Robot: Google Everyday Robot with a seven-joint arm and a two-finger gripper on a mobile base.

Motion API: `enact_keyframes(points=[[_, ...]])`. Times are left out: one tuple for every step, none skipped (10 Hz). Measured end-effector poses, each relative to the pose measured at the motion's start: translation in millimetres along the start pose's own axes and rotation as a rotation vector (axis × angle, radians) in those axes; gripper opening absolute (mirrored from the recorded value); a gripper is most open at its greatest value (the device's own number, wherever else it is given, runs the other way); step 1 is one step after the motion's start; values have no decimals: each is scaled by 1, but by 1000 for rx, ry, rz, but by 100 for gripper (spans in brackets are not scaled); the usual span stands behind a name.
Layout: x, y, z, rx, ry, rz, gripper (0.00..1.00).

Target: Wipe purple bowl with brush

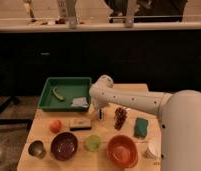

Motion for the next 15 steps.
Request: enact_keyframes(points=[[2,-4,6,15,-3,35,80],[3,-6,10,25,-7,62,80],[3,-7,13,33,-11,91,80],[3,-9,14,40,-13,114,80],[3,-10,16,49,-12,130,80],[2,-8,18,51,-11,135,80],[0,-6,21,55,-9,139,80],[0,-5,24,59,-3,141,80],[1,-4,26,62,4,141,80],[1,-3,28,64,9,140,80],[1,-3,30,65,14,140,80],[1,-1,32,64,18,140,80],[1,0,33,60,22,140,80],[1,-1,34,59,25,142,80],[2,-2,36,56,29,144,80]])
